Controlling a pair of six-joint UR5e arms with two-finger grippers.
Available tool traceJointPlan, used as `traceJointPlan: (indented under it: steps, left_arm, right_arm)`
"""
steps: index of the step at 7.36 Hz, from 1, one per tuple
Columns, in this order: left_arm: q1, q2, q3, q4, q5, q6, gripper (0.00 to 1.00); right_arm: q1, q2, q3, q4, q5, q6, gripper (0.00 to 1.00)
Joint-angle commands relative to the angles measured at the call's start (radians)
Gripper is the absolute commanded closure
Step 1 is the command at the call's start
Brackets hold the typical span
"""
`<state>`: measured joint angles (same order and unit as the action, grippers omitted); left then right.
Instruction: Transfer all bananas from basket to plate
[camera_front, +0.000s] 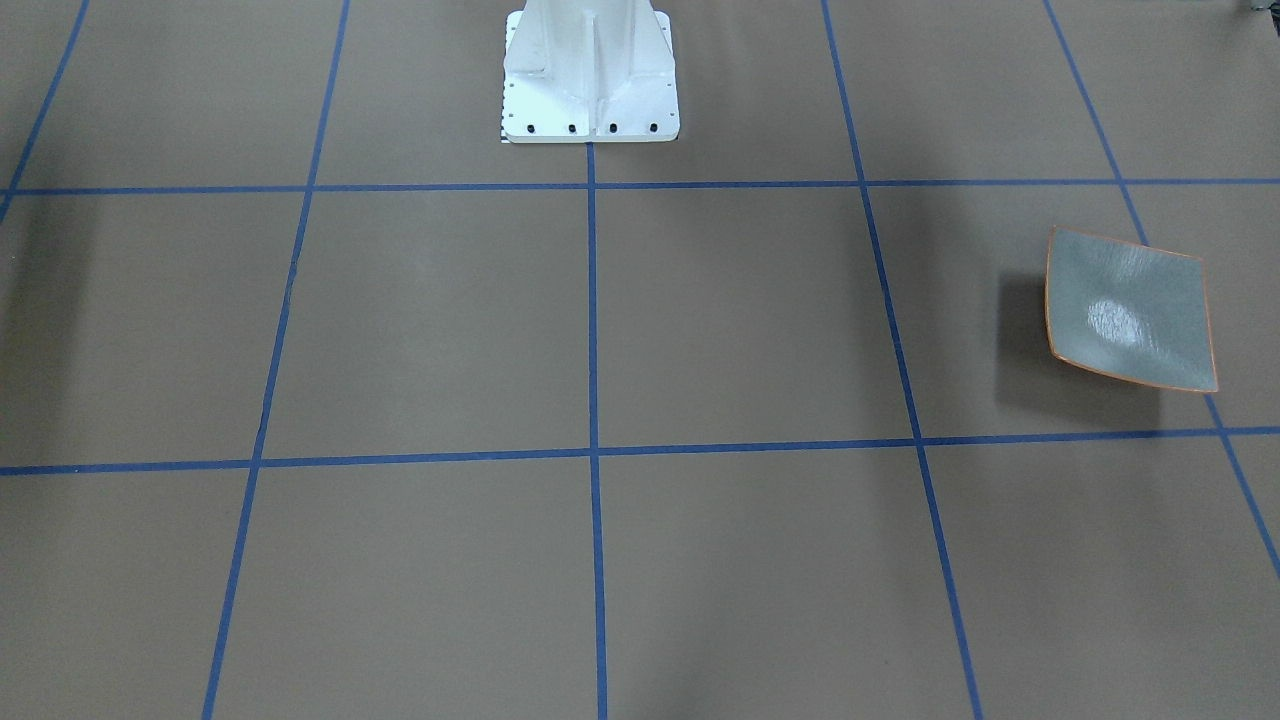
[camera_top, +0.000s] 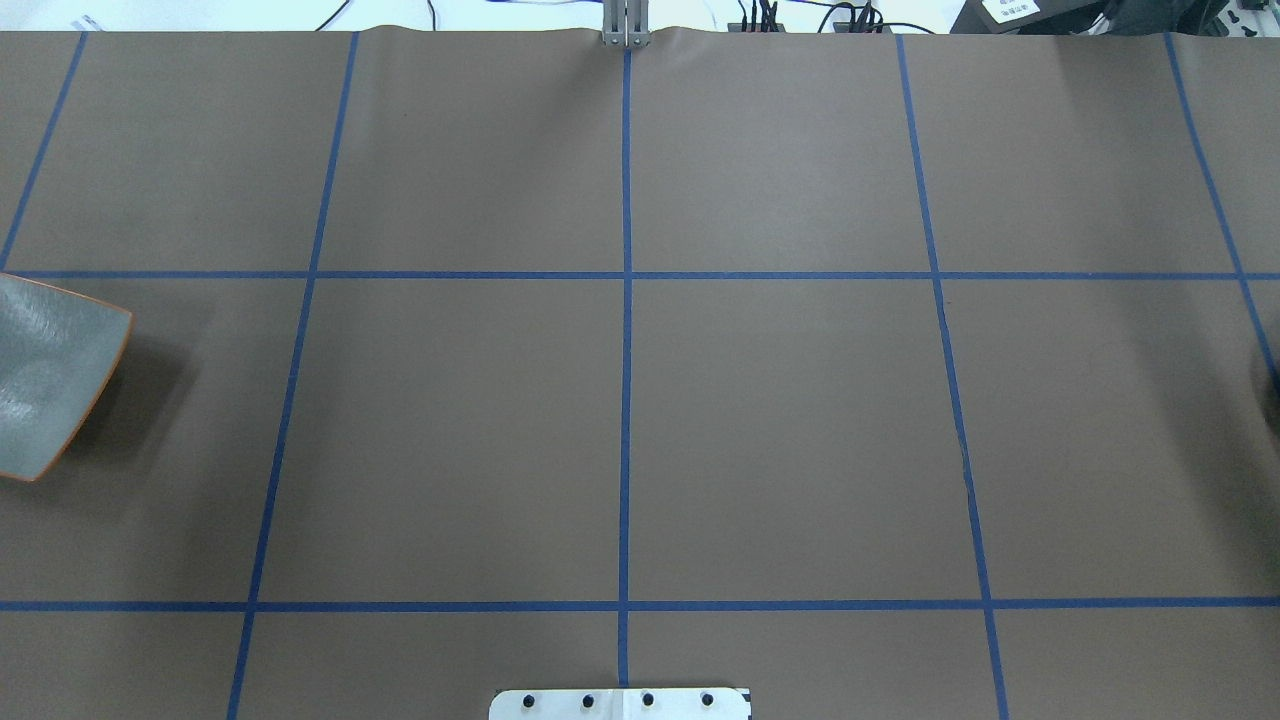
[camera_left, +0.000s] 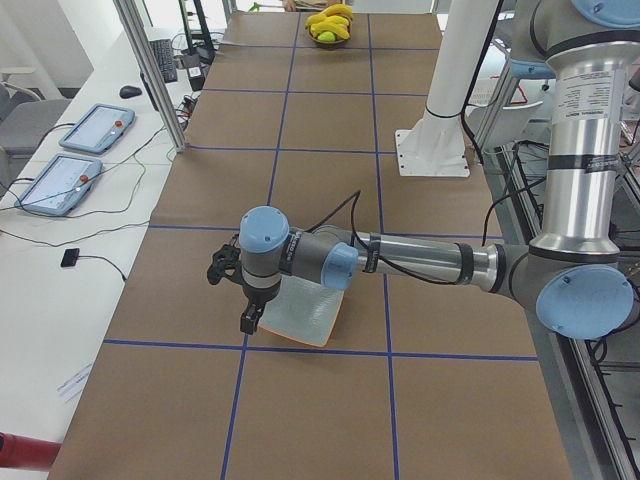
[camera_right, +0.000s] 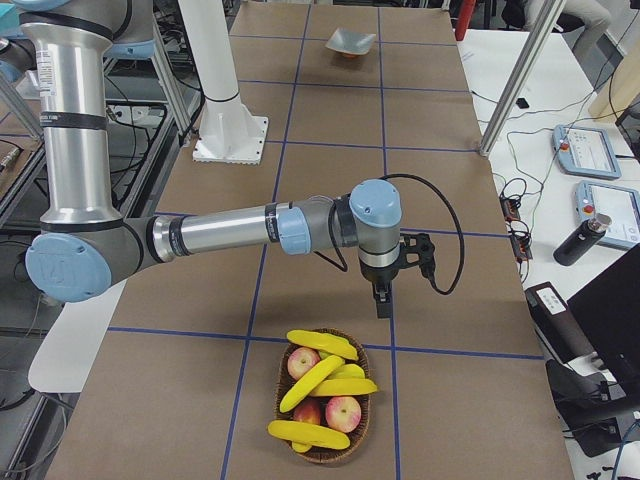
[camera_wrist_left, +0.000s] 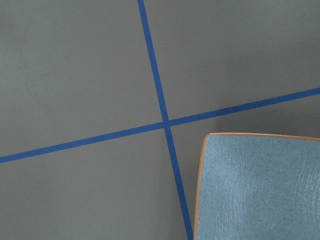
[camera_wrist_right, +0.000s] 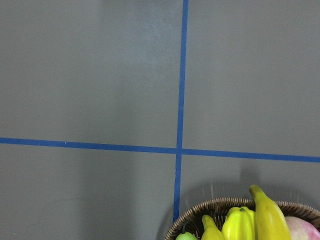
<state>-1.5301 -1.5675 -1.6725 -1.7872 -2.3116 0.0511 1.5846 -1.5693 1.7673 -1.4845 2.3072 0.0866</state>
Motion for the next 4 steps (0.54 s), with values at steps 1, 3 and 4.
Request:
traceJointPlan:
  steps: [1, 3, 4]
  left_arm:
    - [0.002, -0.010, 0.005, -0.089, 0.000, -0.002, 0.00]
    - [0.002, -0.009, 0.020, -0.090, -0.002, -0.002, 0.00]
    - [0.002, -0.009, 0.020, -0.090, -0.002, -0.002, 0.00]
  right_arm:
    - [0.000, -0.023, 0.006, 0.029, 0.005, 0.002, 0.00]
    - [-0.053, -0.153, 0.005, 0.245, 0.009, 0.011, 0.00]
    - [-0.086, -0.199, 0.001, 0.332, 0.008, 0.084, 0.00]
